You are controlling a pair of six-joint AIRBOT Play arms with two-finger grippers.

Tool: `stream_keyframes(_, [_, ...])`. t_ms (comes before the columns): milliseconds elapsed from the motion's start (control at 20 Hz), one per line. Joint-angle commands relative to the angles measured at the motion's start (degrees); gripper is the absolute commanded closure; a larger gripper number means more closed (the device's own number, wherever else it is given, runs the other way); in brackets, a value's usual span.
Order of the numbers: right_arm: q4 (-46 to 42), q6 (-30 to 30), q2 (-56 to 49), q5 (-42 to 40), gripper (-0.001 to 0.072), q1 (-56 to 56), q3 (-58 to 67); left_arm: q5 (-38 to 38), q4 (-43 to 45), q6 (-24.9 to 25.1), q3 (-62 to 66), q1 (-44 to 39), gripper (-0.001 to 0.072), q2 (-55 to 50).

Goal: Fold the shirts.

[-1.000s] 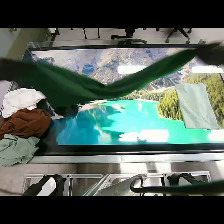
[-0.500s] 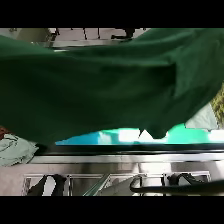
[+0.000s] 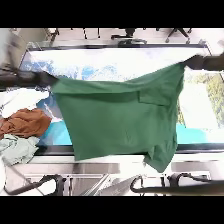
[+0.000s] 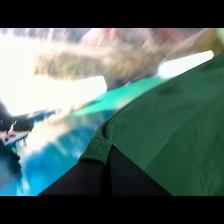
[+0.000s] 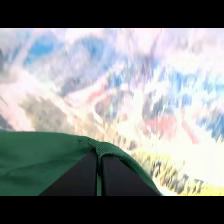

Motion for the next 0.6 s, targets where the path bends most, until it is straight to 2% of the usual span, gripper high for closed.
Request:
stream_keyframes(0, [1.38, -1.84, -13.99, -6.12, 0.0697, 0.04, -5.2, 4.87, 6.69, -0.44, -0.24, -2.82, 0.0695, -17.86])
stream_keyframes(150, [6.32, -3.13, -23.04, -11.67, 0.0697, 0.04, -3.41, 2.49, 6.43, -2.93, 10.69, -3.45, 0.0695, -31.12])
stream_keyframes(300, [7.41, -3.69, -27.87, -11.39, 0.0697, -0.02, 1.14, 0.57, 6.62, -4.61, 20.98, -4.66, 0.0696, -38.21])
stream_keyframes(400, [3.87, -3.69, -27.65, -10.95, 0.0697, -0.04, 2.08, -1.25, 6.97, -5.97, 24.87, -4.74, 0.0695, -39.85])
stream_keyframes(550, [-5.92, -1.79, -26.71, -8.74, 0.0697, -0.09, 2.21, -4.94, 10.36, -7.43, 28.44, -4.7, 0.0695, -40.13])
